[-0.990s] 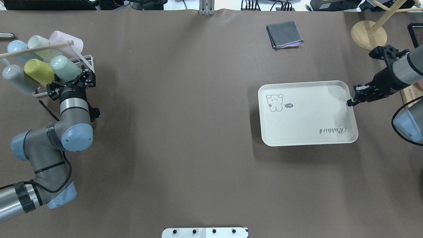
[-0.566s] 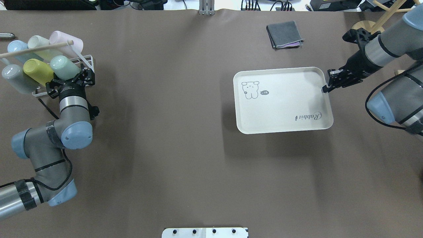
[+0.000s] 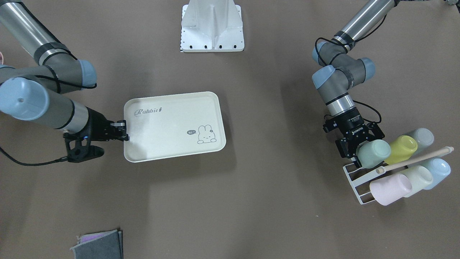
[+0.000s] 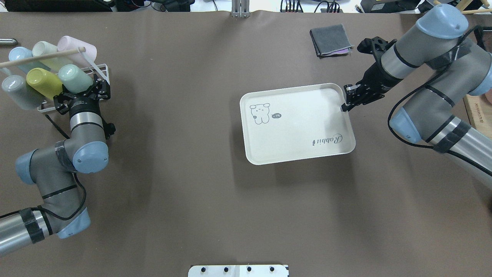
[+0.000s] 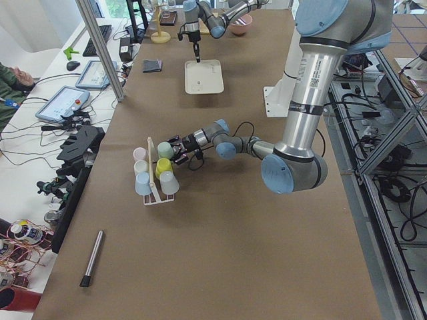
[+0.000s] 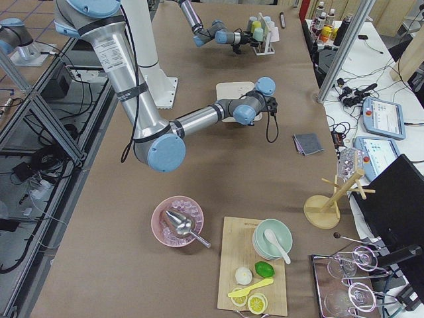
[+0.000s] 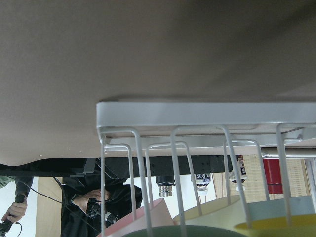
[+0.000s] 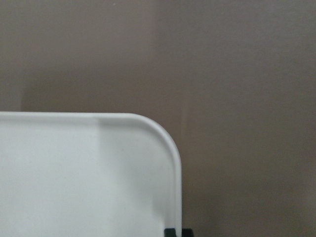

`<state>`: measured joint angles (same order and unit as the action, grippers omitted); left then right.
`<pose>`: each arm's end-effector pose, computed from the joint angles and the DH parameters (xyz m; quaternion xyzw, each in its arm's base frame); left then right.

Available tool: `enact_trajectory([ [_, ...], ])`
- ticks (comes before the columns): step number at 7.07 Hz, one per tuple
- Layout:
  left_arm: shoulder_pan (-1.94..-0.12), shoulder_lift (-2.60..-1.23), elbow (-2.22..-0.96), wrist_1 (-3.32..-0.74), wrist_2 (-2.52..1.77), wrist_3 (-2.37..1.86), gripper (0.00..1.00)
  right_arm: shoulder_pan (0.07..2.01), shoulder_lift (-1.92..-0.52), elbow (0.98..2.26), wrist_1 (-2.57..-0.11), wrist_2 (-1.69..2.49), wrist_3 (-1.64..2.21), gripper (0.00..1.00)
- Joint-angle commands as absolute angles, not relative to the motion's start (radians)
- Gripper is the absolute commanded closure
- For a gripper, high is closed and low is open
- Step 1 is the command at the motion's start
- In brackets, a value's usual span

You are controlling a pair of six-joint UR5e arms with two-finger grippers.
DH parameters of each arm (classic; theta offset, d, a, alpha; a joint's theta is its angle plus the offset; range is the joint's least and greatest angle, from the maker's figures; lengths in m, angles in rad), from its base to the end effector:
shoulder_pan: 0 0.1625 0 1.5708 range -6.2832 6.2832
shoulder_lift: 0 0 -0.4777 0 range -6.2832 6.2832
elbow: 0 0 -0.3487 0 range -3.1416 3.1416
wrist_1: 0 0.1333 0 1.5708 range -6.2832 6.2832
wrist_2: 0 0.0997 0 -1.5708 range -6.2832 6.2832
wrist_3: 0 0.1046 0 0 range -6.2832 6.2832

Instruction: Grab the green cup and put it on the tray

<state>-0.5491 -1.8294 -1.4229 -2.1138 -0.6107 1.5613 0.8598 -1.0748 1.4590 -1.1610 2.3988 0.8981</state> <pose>0.3842 -0.4918 0.5728 0.1579 -0.4975 0.7666 0.3741 -0.3952 -0.5451 0.4304 -0.0218 -0.5123 -0.0760 0.8552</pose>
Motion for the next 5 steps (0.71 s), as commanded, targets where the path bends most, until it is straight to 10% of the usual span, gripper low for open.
enact_trajectory([
  [1,-0.549,-1.832,-1.422,-2.114,-0.611,1.562,0.06,0.751,-0.982,1.411,-1.154,2.288,1.013,1.00],
  [3,-0.551,-1.836,-1.422,-2.115,-0.611,1.562,0.49,0.733,-0.950,1.332,-1.083,2.275,1.022,1.00],
  [5,-0.549,-1.838,-1.422,-2.117,-0.611,1.562,0.52,0.721,-0.904,1.281,-1.051,2.273,1.034,1.00],
])
